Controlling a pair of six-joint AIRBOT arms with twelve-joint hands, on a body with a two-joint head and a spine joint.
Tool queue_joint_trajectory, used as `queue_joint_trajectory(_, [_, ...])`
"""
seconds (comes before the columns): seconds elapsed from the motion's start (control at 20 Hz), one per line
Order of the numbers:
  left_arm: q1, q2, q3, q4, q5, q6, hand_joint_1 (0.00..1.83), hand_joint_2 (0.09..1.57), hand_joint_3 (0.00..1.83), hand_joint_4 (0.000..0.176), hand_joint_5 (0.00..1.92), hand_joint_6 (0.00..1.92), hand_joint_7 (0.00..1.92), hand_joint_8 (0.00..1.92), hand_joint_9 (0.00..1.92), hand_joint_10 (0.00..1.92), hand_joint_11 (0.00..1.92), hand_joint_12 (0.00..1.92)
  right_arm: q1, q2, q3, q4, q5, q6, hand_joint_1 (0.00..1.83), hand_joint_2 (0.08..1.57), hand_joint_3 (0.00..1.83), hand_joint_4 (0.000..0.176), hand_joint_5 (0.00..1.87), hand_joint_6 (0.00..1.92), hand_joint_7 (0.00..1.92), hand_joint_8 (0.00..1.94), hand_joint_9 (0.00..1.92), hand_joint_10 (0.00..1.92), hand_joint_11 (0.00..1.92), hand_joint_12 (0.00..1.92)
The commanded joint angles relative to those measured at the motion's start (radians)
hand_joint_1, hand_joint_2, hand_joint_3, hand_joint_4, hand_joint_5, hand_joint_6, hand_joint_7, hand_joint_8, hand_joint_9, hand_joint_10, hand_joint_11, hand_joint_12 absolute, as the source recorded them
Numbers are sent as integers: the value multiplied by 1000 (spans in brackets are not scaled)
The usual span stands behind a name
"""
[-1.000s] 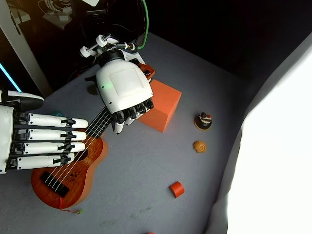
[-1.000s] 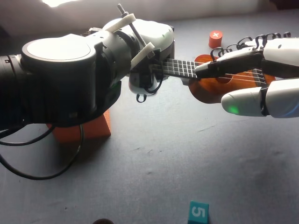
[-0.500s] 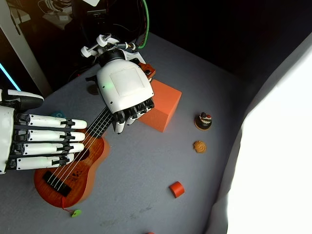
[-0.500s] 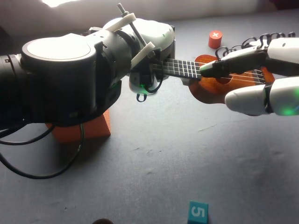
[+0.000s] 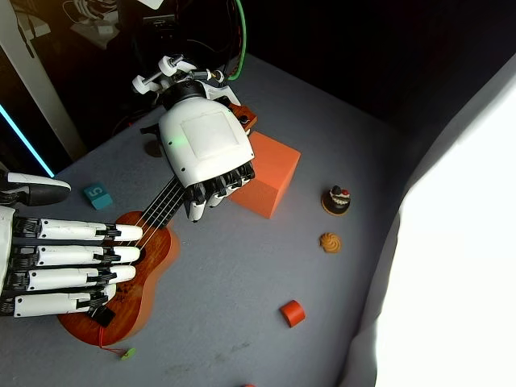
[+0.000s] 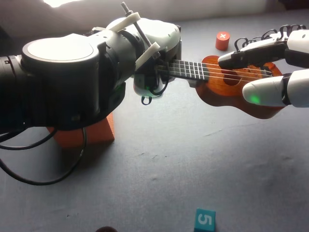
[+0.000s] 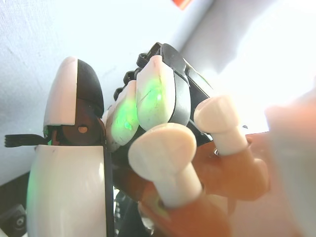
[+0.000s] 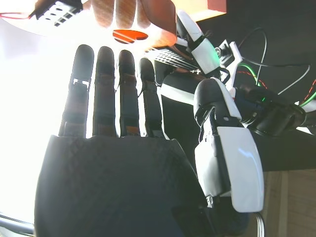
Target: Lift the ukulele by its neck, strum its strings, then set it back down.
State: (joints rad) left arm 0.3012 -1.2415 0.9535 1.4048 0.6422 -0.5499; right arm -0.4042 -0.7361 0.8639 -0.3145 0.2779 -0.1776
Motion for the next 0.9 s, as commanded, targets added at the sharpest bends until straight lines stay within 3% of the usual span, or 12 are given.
queue_joint_trajectory(0.0, [-20,5,4,62,4,4,1444,1285,9,167,1350,1921,1516,1921,1597,1921,1617,1921,7,5,-4,18,96,15,285,1320,3,0,344,33,384,4,286,187,0,1104])
queue_joint_trajectory(0.35, [-20,3,4,62,4,7,1462,1273,2,173,1343,1921,1499,1921,1585,1921,1602,1921,9,34,-76,14,82,15,314,1312,0,0,351,35,396,4,296,186,0,1131])
queue_joint_trajectory(0.85, [-21,2,1,62,4,6,1448,1281,4,173,1351,1921,1498,1921,1584,1921,1610,1921,172,152,-89,16,41,20,301,1320,0,0,357,35,381,3,288,175,0,1113])
